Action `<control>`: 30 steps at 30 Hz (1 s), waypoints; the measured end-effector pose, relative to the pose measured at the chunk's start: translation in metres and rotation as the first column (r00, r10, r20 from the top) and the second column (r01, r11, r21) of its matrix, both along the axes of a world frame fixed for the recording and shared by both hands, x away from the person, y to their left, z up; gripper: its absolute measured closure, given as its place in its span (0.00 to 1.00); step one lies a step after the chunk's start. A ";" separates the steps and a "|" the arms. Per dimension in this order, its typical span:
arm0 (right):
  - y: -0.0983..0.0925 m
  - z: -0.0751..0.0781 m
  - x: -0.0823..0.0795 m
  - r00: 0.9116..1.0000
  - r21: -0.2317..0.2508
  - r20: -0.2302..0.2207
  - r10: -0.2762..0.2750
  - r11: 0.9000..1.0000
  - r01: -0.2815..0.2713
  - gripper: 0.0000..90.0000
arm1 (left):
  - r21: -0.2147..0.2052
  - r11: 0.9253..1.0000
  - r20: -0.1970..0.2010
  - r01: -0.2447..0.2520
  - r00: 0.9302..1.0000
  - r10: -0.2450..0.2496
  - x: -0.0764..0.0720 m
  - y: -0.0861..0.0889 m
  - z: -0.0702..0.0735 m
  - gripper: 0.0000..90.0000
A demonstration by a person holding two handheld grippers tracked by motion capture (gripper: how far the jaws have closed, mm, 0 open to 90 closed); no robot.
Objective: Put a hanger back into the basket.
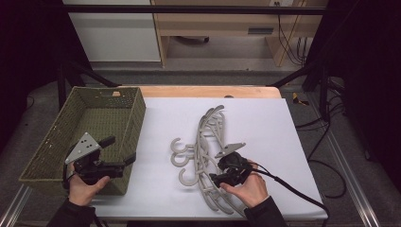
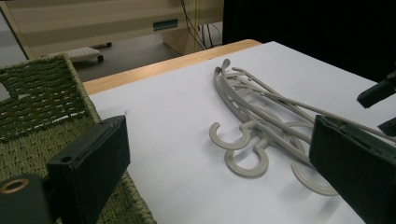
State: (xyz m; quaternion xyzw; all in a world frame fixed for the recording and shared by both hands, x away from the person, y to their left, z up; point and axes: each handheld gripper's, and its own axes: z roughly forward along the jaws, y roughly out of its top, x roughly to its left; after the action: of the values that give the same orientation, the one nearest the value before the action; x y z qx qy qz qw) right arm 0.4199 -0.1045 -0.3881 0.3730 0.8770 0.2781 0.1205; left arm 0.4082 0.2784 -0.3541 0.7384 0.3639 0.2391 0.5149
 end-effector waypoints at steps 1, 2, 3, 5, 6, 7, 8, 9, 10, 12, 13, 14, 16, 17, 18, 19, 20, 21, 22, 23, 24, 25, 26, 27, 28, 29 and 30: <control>0.003 -0.003 0.001 1.000 -0.012 -0.009 0.001 1.000 -0.001 0.44 | 0.001 1.000 0.000 0.001 1.000 -0.001 0.000 0.000 0.000 0.05; 0.003 -0.003 0.001 1.000 -0.012 -0.009 0.001 1.000 -0.001 0.44 | 0.001 1.000 0.000 0.001 1.000 -0.001 0.000 0.000 0.000 0.05; 0.009 -0.008 0.003 1.000 -0.023 -0.024 0.009 1.000 -0.010 0.47 | 0.003 1.000 0.000 0.001 1.000 -0.001 0.000 0.000 0.000 0.05; 0.014 -0.012 0.005 0.999 -0.026 -0.052 0.011 1.000 -0.013 0.51 | 0.006 1.000 0.001 0.001 1.000 -0.001 0.000 -0.001 0.000 0.05; 0.016 -0.014 0.007 0.998 -0.028 -0.062 0.015 0.999 -0.017 0.52 | 0.006 1.000 0.001 0.001 1.000 -0.001 0.000 -0.001 0.000 0.05; 0.018 -0.016 0.008 0.997 -0.038 -0.070 0.013 0.999 -0.015 0.54 | 0.006 1.000 0.001 0.002 1.000 -0.002 0.000 -0.001 0.000 0.05; 0.019 -0.019 0.010 0.997 -0.044 -0.081 0.015 0.999 -0.019 0.56 | 0.007 1.000 0.001 0.002 1.000 -0.002 0.000 -0.001 0.000 0.05; 0.021 -0.021 0.012 0.996 -0.052 -0.092 0.010 0.999 -0.015 0.58 | 0.007 1.000 0.001 0.003 1.000 -0.003 0.000 -0.002 0.000 0.06; 0.022 -0.023 0.014 0.995 -0.058 -0.103 0.016 0.998 -0.022 0.59 | 0.007 1.000 0.001 0.003 1.000 -0.003 -0.001 -0.002 0.000 0.06; 0.025 -0.027 0.016 0.991 -0.057 -0.130 0.016 0.998 -0.023 0.62 | 0.007 1.000 0.001 0.006 1.000 -0.006 -0.001 -0.002 0.000 0.06; 0.026 -0.029 0.017 0.989 -0.062 -0.144 0.014 0.998 -0.023 0.63 | 0.008 1.000 0.000 0.006 1.000 -0.006 -0.001 -0.003 0.000 0.06; 0.027 -0.031 0.017 0.988 -0.068 -0.154 0.011 0.997 -0.022 0.64 | 0.008 1.000 0.000 0.006 1.000 -0.006 -0.001 -0.003 0.000 0.06; 0.029 -0.036 0.019 0.987 -0.085 -0.159 0.004 0.996 -0.017 0.67 | 0.010 1.000 -0.001 0.006 1.000 -0.006 -0.001 -0.003 0.000 0.06; 0.030 -0.038 0.020 0.986 -0.093 -0.168 0.001 0.996 -0.016 0.68 | 0.009 1.000 -0.002 0.005 1.000 -0.005 0.000 -0.003 -0.001 0.06; 0.031 -0.040 0.020 0.985 -0.097 -0.174 -0.003 0.995 -0.014 0.69 | 0.010 1.000 -0.002 0.005 1.000 -0.005 0.000 -0.003 -0.001 0.06; 0.031 -0.041 0.021 0.985 -0.101 -0.174 0.003 0.995 -0.021 0.71 | 0.011 1.000 -0.002 0.005 1.000 -0.005 0.000 -0.003 -0.001 0.06; 0.031 -0.041 0.021 0.985 -0.101 -0.174 0.003 0.995 -0.021 0.71 | 0.011 1.000 -0.002 0.005 1.000 -0.005 0.000 -0.003 -0.001 0.06; 0.032 -0.045 0.023 0.984 -0.101 -0.177 0.006 0.995 -0.024 0.73 | 0.013 1.000 -0.001 0.007 1.000 -0.007 0.000 -0.004 -0.001 0.06; 0.033 -0.046 0.023 0.983 -0.101 -0.185 0.001 0.995 -0.020 0.74 | 0.014 1.000 -0.002 0.008 1.000 -0.008 0.000 -0.004 -0.001 0.06; 0.034 -0.047 0.023 0.981 -0.101 -0.196 -0.014 0.995 -0.006 0.75 | 0.014 1.000 -0.003 0.009 1.000 -0.009 0.000 -0.004 -0.001 0.06; 0.033 -0.048 0.024 0.982 -0.106 -0.190 -0.009 0.994 -0.012 0.78 | 0.014 1.000 -0.004 0.008 1.000 -0.008 0.000 -0.004 -0.002 0.06; 0.034 -0.049 0.024 0.982 -0.106 -0.190 -0.016 0.994 -0.004 0.80 | 0.016 1.000 -0.005 0.008 1.000 -0.008 0.000 -0.004 -0.002 0.06; 0.034 -0.049 0.024 0.982 -0.106 -0.190 -0.016 0.994 -0.004 0.80 | 0.016 1.000 -0.005 0.008 1.000 -0.008 0.000 -0.004 -0.002 0.06; 0.034 -0.049 0.025 0.980 -0.103 -0.198 -0.030 0.995 0.010 0.86 | 0.018 1.000 -0.007 0.008 1.000 -0.008 0.001 -0.004 -0.002 0.06; 0.034 -0.048 0.025 0.977 -0.102 -0.207 -0.040 0.995 0.019 0.86 | 0.018 1.000 -0.007 0.009 1.000 -0.008 0.000 -0.004 -0.002 0.06; 0.033 -0.048 0.026 0.978 -0.102 -0.205 -0.036 0.995 0.015 0.87 | 0.017 1.000 -0.006 0.009 1.000 -0.009 0.000 -0.005 -0.002 0.06; 0.034 -0.048 0.025 0.975 -0.101 -0.217 -0.047 0.995 0.026 0.87 | 0.016 1.000 -0.005 0.011 1.000 -0.010 0.000 -0.005 -0.002 0.06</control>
State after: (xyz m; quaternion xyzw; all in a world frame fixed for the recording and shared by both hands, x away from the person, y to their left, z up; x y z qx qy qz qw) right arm 0.4453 -0.0710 -0.4357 0.4111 0.8905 0.1896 0.0461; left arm 0.4083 0.2736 -0.3558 0.7452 0.3593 0.2375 0.5092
